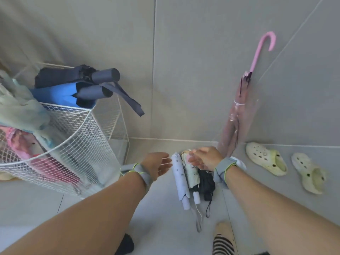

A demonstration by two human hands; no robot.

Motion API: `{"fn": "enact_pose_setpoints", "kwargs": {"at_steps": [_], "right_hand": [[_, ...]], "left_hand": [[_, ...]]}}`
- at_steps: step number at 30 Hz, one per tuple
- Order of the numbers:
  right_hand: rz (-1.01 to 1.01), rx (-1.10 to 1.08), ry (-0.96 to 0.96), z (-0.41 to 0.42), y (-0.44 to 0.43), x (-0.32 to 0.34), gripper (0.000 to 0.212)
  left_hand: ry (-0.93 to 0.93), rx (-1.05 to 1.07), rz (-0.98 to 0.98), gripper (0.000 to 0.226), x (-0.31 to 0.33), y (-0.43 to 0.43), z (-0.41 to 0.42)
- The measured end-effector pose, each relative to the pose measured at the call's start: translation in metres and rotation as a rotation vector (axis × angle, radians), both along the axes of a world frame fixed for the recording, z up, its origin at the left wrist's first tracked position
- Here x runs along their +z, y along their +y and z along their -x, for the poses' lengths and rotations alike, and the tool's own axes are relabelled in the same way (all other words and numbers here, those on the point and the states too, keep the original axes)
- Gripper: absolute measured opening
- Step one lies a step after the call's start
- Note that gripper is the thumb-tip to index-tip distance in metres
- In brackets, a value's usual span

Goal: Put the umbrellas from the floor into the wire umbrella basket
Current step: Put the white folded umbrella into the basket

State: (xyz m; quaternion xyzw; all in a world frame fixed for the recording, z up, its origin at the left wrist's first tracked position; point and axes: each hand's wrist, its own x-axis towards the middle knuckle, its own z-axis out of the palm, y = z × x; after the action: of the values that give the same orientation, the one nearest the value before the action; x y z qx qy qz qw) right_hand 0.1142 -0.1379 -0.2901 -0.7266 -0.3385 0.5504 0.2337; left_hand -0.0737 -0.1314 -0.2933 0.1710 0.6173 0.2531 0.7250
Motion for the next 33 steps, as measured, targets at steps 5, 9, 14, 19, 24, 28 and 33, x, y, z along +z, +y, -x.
{"fn": "enact_pose_setpoints", "kwargs": {"at_steps": [5,9,14,19,24,28,33], "right_hand": [[0.061,-0.027,-0.074,-0.035,-0.022,-0.045,0.017],[0.145,0.132,-0.230,-0.054,-0.036,-0.069,0.015],[0.268,0.309,-0.330,-0.062,-0.032,-0.092,0.019],[0.309,0.365,-0.332,-0.066,-0.021,-0.119,0.011],[0.257,0.360,-0.292,-0.071,-0.020,-0.159,0.019],[0.305,0.484,-0.326,-0.065,-0.008,-0.186,0.032],[0.370,0.557,-0.363,-0.050,0.005,-0.227,0.042]], "left_hand": [[0.085,-0.055,0.029,0.017,-0.035,-0.001,-0.007],[0.163,-0.065,0.069,0.018,-0.062,-0.003,-0.014],[0.175,-0.060,0.119,0.020,-0.090,-0.009,-0.036],[0.176,-0.077,0.138,0.018,-0.117,-0.015,-0.062],[0.192,-0.142,0.191,0.018,-0.154,-0.026,-0.077],[0.232,-0.135,0.195,0.013,-0.182,-0.017,-0.079],[0.253,-0.141,0.197,0.007,-0.211,-0.002,-0.083]]}}
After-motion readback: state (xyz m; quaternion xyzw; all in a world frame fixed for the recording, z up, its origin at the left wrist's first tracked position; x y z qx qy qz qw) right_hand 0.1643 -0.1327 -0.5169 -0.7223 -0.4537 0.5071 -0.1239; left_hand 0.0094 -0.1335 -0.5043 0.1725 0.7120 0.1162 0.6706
